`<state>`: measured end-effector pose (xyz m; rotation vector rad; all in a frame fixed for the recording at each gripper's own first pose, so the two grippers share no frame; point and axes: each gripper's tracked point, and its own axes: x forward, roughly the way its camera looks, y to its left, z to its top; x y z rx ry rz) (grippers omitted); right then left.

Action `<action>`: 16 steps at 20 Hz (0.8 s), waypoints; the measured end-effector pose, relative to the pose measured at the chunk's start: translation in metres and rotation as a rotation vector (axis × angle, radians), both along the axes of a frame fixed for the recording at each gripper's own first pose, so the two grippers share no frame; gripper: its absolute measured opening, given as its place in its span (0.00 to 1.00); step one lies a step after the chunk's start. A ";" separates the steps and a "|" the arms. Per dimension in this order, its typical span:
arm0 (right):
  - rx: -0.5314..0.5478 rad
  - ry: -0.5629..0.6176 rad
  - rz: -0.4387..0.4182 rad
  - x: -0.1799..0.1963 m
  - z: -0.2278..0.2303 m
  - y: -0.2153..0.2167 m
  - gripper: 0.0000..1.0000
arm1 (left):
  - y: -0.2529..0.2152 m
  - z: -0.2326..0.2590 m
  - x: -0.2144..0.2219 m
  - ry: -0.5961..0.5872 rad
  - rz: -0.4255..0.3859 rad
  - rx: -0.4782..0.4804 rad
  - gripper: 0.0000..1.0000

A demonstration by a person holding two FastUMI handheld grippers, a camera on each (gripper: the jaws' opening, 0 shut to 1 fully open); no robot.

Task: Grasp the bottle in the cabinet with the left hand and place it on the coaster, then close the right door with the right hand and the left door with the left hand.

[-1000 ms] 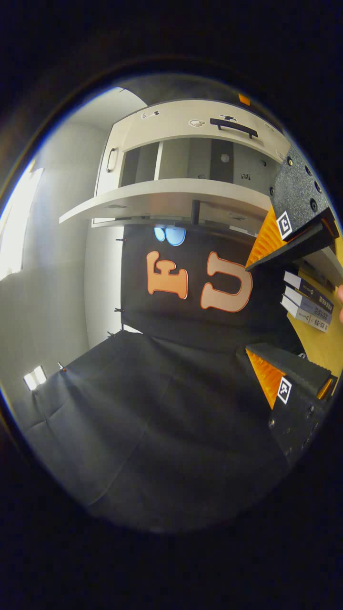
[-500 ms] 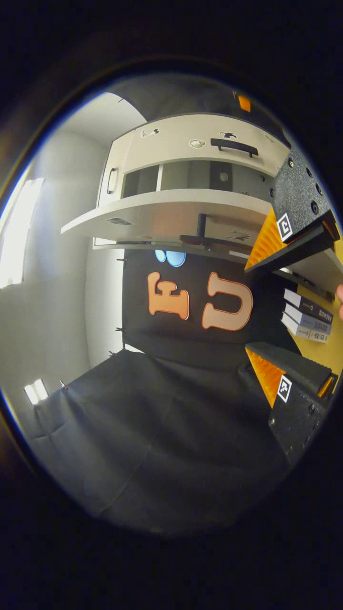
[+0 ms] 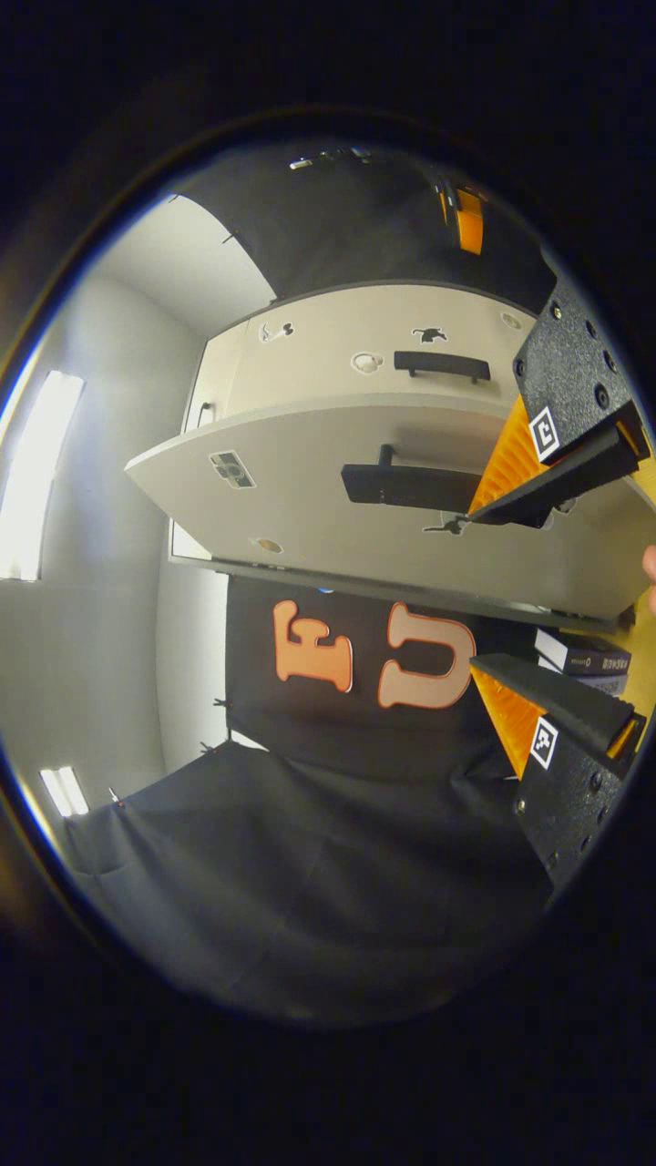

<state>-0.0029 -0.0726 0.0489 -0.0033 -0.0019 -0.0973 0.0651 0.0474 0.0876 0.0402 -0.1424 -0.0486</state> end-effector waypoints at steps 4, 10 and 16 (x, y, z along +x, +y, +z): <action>-0.001 0.003 -0.035 -0.014 0.000 -0.012 0.96 | -0.037 0.003 0.011 -0.006 -0.083 -0.011 0.89; 0.005 -0.007 -0.094 -0.035 0.002 -0.032 0.96 | -0.078 -0.016 0.036 0.023 -0.157 -0.036 0.90; 0.006 -0.005 -0.132 -0.050 0.002 -0.047 0.96 | -0.079 -0.047 0.066 0.097 -0.124 -0.077 0.90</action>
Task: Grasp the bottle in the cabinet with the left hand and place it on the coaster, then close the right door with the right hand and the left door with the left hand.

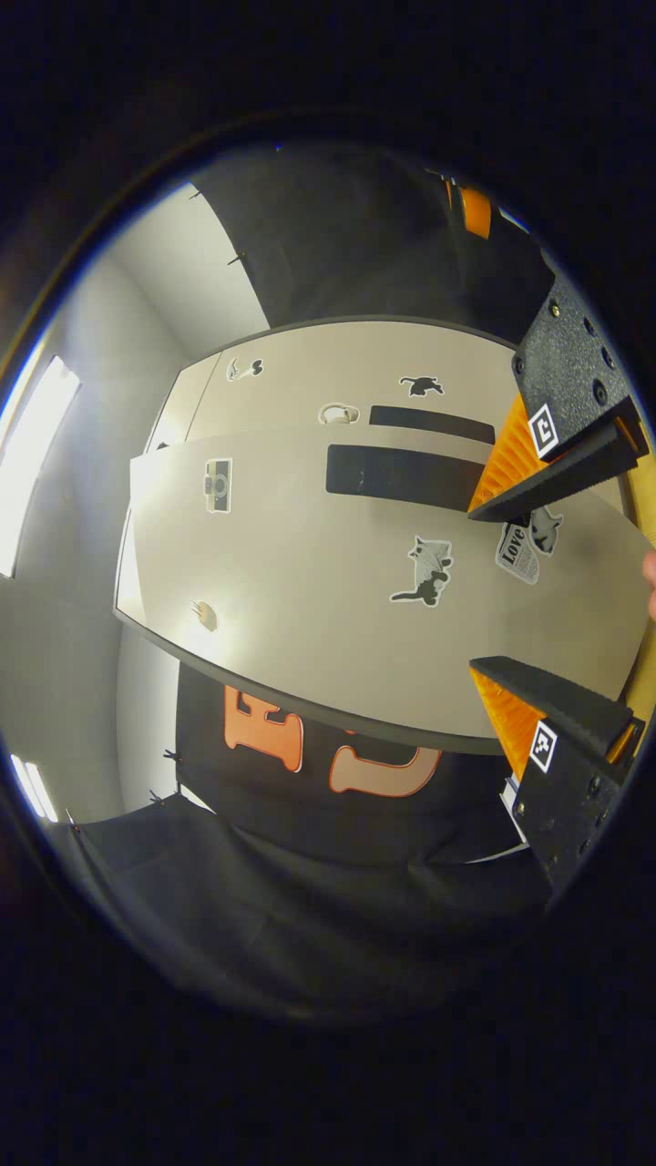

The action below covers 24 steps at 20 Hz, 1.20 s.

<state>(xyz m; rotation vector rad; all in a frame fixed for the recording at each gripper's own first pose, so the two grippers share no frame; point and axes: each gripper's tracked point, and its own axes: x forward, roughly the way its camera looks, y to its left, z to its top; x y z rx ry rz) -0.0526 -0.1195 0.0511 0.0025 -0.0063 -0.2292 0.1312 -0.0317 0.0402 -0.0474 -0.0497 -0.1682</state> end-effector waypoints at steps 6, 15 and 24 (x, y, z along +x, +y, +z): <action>0.035 0.003 -0.034 -0.008 -0.003 -0.017 0.96 | -0.008 -0.004 0.037 0.002 0.018 0.001 0.89; 0.023 0.000 -0.038 -0.014 0.004 -0.020 0.96 | -0.021 -0.009 0.064 -0.006 0.010 0.023 0.90; 0.010 0.024 0.010 -0.008 -0.010 0.001 0.96 | -0.008 0.007 0.018 -0.010 -0.014 0.064 0.90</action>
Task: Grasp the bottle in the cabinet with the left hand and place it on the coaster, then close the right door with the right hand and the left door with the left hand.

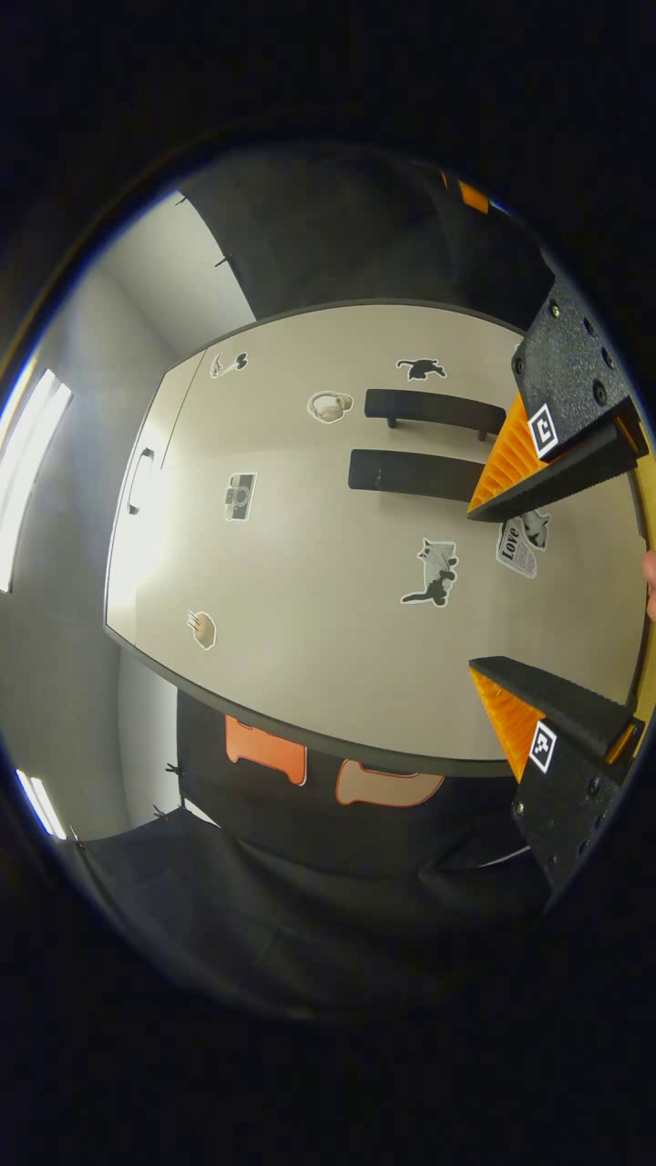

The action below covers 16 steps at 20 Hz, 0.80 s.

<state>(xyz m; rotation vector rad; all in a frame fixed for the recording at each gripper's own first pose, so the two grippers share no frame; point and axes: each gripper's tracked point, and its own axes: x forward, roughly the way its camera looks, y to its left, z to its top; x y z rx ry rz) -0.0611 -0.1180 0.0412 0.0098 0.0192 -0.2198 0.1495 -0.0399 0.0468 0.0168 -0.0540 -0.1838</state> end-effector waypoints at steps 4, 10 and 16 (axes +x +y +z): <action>-0.003 0.001 0.060 0.008 -0.008 0.022 0.96 | 0.014 0.003 -0.029 0.005 0.007 -0.010 0.90; -0.024 0.013 0.113 0.022 -0.018 0.041 0.96 | 0.038 -0.008 -0.072 0.023 0.043 -0.013 0.90; -0.008 -0.026 0.146 0.020 -0.012 0.054 0.96 | 0.047 -0.018 -0.104 0.038 0.036 -0.040 0.90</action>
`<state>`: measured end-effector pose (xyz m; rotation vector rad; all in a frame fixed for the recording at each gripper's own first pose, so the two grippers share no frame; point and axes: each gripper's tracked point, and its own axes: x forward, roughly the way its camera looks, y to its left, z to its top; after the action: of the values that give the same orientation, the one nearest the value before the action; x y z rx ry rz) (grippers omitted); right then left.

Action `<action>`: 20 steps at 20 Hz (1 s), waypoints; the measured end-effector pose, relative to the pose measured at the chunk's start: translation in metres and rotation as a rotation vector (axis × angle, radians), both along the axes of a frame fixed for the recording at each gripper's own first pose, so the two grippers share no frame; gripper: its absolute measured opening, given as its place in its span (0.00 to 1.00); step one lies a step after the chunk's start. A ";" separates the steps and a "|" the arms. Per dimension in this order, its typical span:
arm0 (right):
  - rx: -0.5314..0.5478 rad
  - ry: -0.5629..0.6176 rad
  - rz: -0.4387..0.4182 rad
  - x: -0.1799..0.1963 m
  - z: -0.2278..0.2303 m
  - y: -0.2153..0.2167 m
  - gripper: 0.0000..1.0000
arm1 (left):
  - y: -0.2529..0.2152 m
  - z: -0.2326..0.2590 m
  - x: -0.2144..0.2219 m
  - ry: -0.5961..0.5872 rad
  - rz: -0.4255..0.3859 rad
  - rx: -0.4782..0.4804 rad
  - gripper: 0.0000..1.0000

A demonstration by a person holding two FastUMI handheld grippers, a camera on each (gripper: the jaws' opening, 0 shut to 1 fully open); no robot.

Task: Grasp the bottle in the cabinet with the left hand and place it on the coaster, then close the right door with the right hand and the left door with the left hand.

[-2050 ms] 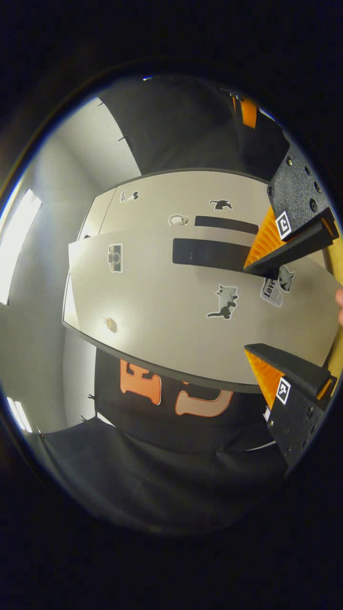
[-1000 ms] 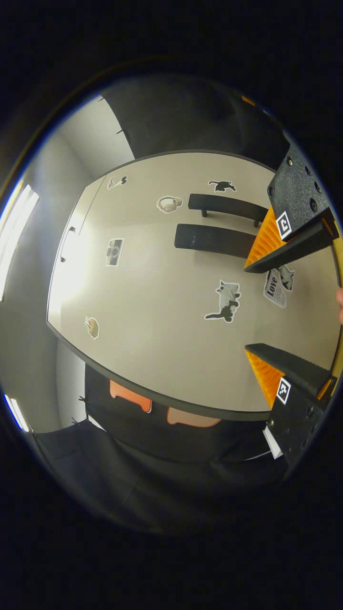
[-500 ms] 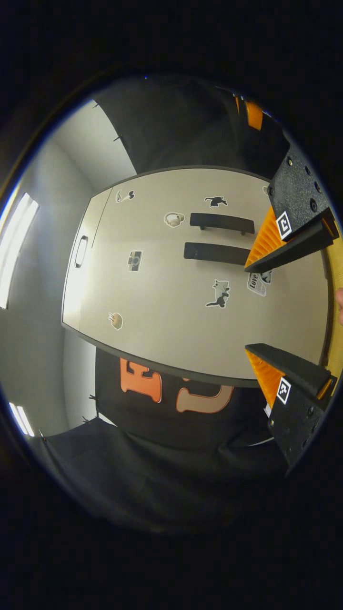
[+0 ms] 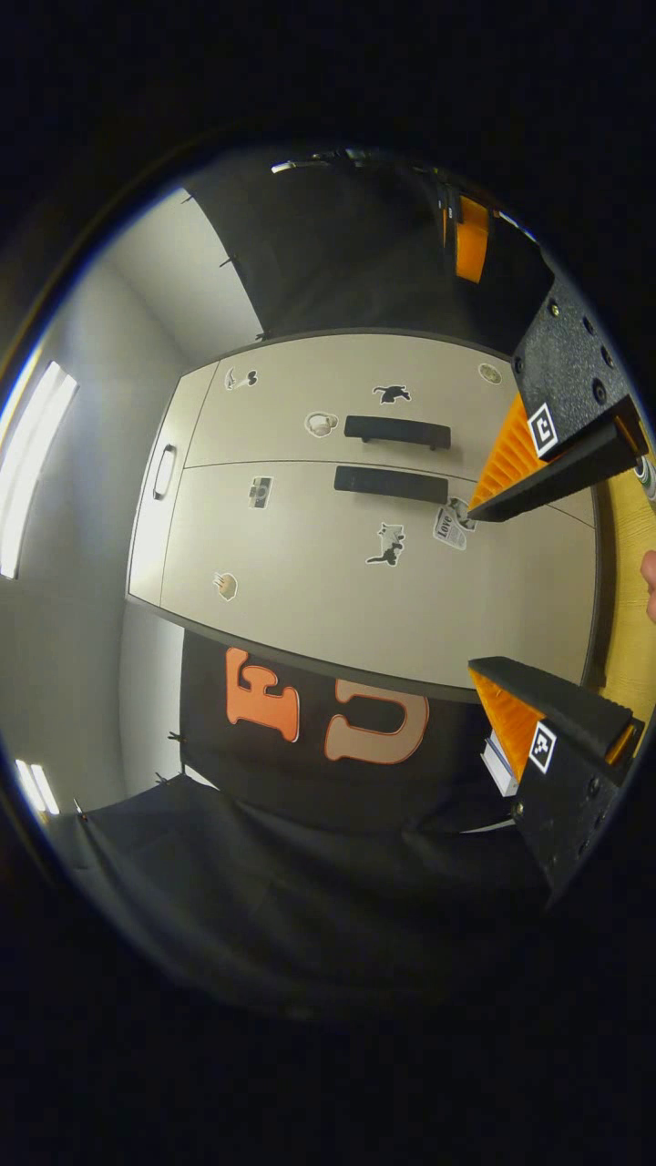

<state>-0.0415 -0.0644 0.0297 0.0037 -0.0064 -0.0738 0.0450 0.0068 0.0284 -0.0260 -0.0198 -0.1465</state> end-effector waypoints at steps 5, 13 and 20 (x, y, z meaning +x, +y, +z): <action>-0.012 -0.029 -0.001 -0.003 0.006 0.002 0.96 | 0.003 -0.024 -0.019 0.047 -0.005 -0.012 0.91; 0.000 -0.021 0.005 -0.006 0.003 0.008 0.96 | 0.002 -0.014 -0.027 0.010 -0.007 0.000 0.91; 0.002 -0.019 0.004 -0.013 0.002 0.007 0.96 | -0.003 -0.011 -0.031 0.003 -0.018 -0.006 0.91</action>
<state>-0.0543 -0.0573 0.0314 0.0060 -0.0253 -0.0701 0.0137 0.0039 0.0170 -0.0320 -0.0171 -0.1643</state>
